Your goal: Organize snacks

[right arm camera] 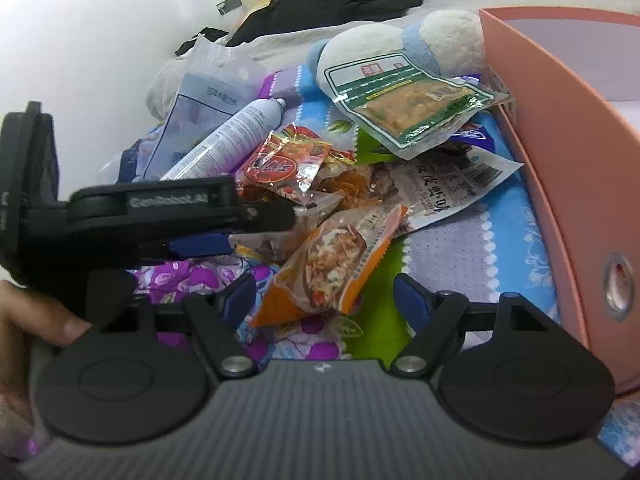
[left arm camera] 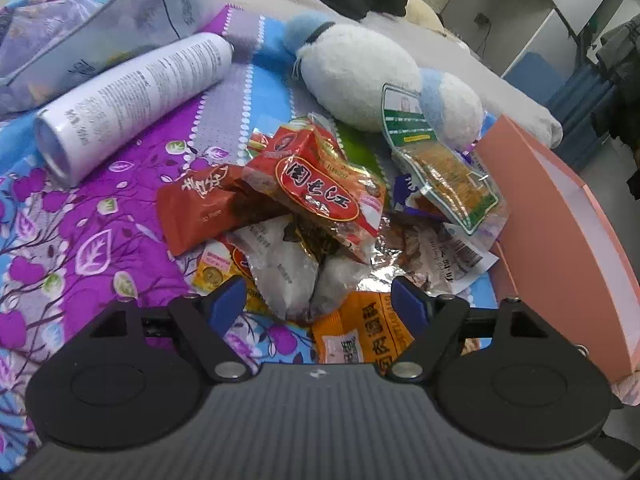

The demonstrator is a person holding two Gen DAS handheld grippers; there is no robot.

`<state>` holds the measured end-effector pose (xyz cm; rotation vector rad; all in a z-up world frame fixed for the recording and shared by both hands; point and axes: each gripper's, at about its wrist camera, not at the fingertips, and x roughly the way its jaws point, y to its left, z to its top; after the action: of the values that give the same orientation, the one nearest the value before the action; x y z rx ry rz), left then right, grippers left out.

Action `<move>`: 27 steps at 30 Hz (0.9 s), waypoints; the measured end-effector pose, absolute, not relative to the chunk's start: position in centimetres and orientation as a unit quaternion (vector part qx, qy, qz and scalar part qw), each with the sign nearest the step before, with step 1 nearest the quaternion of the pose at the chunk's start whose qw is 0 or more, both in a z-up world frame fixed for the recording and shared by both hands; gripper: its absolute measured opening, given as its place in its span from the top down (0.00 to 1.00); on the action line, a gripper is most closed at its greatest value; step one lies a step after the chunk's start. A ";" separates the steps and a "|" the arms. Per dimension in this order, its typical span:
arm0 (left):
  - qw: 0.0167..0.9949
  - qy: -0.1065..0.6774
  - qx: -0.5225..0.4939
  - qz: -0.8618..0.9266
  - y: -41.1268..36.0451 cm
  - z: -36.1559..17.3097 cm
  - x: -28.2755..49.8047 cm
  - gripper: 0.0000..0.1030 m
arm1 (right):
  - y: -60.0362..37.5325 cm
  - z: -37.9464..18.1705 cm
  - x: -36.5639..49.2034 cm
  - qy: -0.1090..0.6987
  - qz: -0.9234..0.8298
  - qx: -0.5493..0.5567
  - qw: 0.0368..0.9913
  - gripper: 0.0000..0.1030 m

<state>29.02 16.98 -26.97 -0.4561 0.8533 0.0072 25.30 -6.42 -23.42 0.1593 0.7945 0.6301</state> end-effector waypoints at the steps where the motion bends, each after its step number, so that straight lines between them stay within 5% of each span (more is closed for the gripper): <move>1: 0.886 0.409 -0.219 0.004 17.0 -27.1 29.3 0.20 | -6.3 -23.5 25.5 0.379 0.301 0.076 0.872 0.25; 6: 0.883 0.418 -0.213 -0.010 16.6 -27.8 30.6 0.20 | -5.8 -24.1 26.6 0.382 0.293 0.078 0.873 0.28; 11: 0.884 0.414 -0.217 -0.005 16.6 -28.1 31.5 0.21 | -6.1 -24.2 26.9 0.388 0.310 0.106 0.862 0.46; 27: 0.882 0.425 -0.205 -0.001 14.8 -26.7 27.8 0.31 | -8.9 -22.6 24.0 0.375 0.310 0.093 0.869 0.62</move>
<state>27.80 14.76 -26.71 -0.4272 0.8847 -0.0023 24.02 -8.87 -22.62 0.1951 0.7856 0.6478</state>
